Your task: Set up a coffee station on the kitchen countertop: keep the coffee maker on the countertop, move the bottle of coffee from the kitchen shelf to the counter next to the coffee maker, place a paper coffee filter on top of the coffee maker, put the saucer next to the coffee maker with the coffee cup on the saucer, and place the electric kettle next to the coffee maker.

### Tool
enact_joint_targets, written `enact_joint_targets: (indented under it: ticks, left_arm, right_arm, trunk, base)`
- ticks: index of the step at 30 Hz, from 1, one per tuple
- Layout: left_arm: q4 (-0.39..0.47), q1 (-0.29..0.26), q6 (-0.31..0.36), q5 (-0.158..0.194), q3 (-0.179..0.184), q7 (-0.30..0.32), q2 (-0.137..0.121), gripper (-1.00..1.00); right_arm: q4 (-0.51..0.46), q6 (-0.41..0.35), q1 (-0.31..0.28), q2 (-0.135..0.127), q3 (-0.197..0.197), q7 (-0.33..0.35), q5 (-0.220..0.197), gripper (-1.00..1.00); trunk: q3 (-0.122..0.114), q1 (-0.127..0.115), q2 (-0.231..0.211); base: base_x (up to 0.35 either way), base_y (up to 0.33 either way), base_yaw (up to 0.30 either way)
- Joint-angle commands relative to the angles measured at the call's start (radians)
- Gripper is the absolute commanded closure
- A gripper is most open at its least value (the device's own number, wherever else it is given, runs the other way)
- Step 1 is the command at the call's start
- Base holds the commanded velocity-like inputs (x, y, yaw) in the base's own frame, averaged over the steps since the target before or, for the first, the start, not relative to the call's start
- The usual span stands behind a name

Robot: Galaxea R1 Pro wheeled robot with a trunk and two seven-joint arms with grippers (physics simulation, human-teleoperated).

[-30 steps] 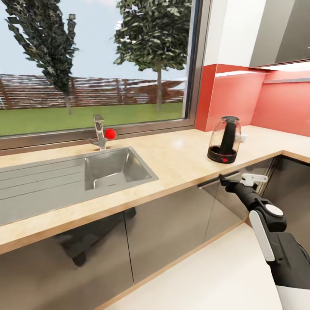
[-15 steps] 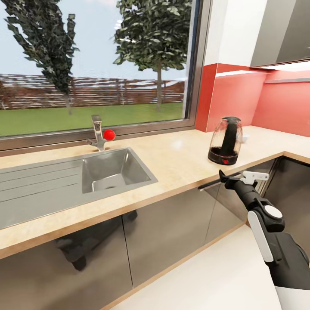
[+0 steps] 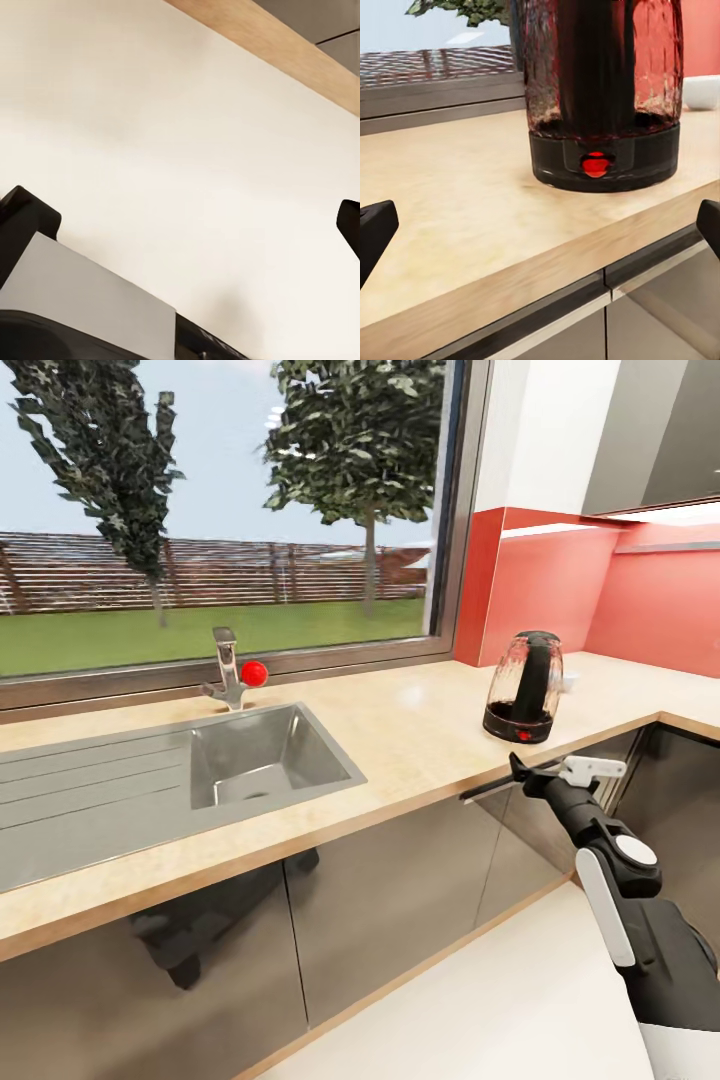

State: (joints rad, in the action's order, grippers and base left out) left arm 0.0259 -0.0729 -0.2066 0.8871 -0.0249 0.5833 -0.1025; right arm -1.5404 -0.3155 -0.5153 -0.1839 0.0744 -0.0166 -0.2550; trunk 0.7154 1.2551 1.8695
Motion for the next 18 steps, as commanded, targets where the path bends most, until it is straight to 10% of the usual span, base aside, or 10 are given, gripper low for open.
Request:
enact_joint_targets:
  ticks: [1, 13, 18]
  left_arm:
    - [-0.001, -0.001, -0.004, -0.002, -0.002, 0.003, 0.0, -1.0]
    - [-0.001, -0.001, -0.002, -0.002, -0.002, 0.002, 0.002, -1.0]
    - [-0.001, -0.001, -0.002, -0.002, -0.002, 0.001, 0.003, -1.0]
  right_arm:
    - [-0.001, -0.004, 0.0, 0.0, 0.001, -0.001, -0.009, -1.0]
    - [0.001, -0.01, -0.132, 0.002, -0.003, -0.03, -0.005, -1.0]
    - [0.006, -0.067, -0.17, 0.007, -0.108, -0.17, -0.001, -1.0]
  trunk:
    - [0.001, 0.0, 0.0]
    - [0.001, 0.0, 0.0]
    - [0.001, 0.0, 0.0]
  base:
    - [0.0, 0.0, 0.0]
    - [0.0, 0.0, 0.0]
    - [0.0, 0.0, 0.0]
